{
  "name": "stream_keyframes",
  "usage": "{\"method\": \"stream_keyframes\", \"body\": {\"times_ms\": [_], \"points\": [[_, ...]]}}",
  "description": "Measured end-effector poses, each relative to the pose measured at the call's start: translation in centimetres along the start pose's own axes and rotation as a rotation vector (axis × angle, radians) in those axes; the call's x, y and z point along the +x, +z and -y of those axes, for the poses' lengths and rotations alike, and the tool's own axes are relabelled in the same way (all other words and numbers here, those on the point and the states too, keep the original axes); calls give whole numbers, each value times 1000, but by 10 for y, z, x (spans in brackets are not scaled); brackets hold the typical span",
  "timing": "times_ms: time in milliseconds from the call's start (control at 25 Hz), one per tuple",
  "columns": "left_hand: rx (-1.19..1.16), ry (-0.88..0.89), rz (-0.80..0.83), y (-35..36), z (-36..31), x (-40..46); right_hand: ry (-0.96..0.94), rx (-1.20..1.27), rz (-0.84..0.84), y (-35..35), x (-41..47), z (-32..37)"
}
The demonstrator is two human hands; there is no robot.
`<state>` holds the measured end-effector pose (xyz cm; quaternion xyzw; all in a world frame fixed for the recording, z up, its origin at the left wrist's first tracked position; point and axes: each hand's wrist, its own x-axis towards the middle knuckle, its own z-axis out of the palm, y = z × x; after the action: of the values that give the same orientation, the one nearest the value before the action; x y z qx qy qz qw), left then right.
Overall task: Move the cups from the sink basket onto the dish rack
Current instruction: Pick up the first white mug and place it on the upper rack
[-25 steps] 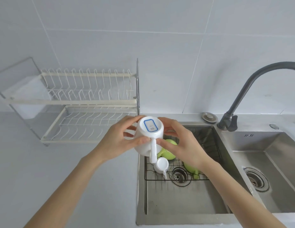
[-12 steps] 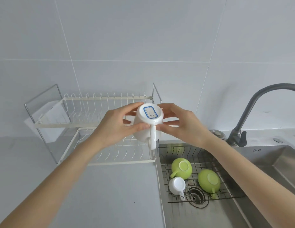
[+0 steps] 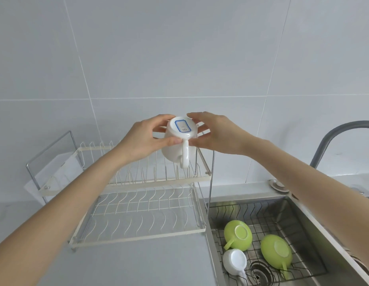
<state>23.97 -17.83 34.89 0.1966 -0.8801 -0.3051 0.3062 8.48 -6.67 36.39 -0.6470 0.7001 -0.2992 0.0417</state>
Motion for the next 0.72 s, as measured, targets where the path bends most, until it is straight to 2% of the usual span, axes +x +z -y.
{"method": "stream_keyframes", "body": {"times_ms": [320, 560, 720], "points": [[-11, -111, 129, 16, 67, 62, 47, -201, 210, 17, 73, -35], [-45, -225, 248, 42, 101, 75, 131, -397, 455, 46, 102, -60], [-50, -289, 307, 53, 112, 73, 146, -462, 525, 58, 107, -66]]}}
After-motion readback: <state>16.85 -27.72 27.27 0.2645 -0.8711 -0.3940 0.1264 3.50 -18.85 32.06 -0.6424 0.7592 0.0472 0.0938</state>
